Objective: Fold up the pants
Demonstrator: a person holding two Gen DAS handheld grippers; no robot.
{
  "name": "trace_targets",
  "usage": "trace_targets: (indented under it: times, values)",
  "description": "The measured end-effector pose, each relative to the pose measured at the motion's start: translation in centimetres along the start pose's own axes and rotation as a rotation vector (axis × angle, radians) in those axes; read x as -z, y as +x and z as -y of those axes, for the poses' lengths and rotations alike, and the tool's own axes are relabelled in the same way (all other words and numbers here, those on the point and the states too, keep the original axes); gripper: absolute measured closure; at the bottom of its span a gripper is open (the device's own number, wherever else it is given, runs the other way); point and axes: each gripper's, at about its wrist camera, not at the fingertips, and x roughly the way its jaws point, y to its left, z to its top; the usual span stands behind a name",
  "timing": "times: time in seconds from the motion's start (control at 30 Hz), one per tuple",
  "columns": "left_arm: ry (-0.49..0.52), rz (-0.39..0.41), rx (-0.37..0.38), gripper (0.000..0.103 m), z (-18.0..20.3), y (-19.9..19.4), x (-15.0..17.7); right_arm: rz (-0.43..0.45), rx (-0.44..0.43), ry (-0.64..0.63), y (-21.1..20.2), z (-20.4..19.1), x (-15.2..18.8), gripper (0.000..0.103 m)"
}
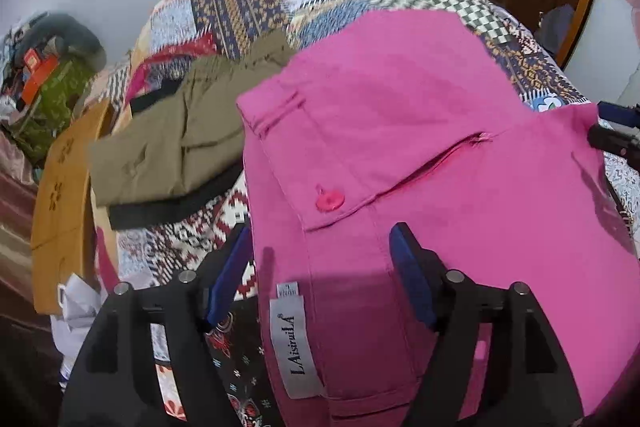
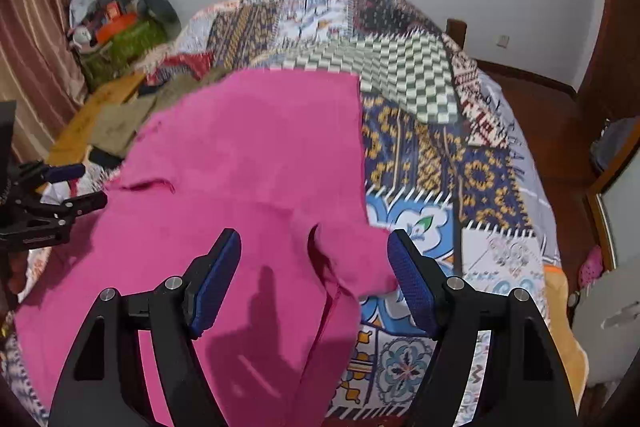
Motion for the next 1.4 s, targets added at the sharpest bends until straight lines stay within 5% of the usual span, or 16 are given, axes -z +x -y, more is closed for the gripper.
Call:
trace_targets:
  times: [0.3, 0.67, 0.87, 1.13, 1.4]
  values:
    - [-0.107, -0.011, -0.074, 0.022, -4.8, 0.5, 0.7, -0.091, 0.121, 0.089, 2.9, 4.8, 1.0, 0.031]
    - [-0.168, 0.048, -0.114, 0.022, -8.9, 0.6, -3.0, 0.053, 0.079, 0.107, -0.4, 4.8, -2.8, 0.031]
    - [-0.152, 0.064, -0.076, 0.022, -8.9, 2.8, -6.6, 0.073, 0.010, 0.075, 1.7, 3.2, -6.3, 0.031]
    - [-0.152, -0.042, -0.013, 0.024, -9.0, 9.5, -9.2, -0.003, -0.011, 0.022, 7.0, 2.5, -9.1, 0.031]
    - [-0.258, -0.074, 0.184, 0.038, -10.9, 12.6, -9.3, -0.044, -0.003, 0.026, 12.2, 3.8, -11.2, 0.031]
